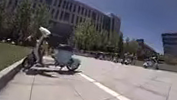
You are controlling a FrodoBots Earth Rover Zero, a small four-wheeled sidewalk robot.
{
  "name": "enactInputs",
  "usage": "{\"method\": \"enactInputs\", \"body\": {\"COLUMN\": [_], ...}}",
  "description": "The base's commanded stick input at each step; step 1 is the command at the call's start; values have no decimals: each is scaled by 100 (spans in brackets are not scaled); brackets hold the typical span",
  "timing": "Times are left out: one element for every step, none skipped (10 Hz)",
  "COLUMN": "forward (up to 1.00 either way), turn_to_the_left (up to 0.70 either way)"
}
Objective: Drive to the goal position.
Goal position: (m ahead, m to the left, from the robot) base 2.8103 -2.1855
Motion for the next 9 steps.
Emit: {"method": "enactInputs", "body": {"forward": [46, 46, 46, 46, 46, 46, 46, 46, 46], "turn_to_the_left": [-23, -23, -23, -24, -24, -24, -23, -3, 0]}}
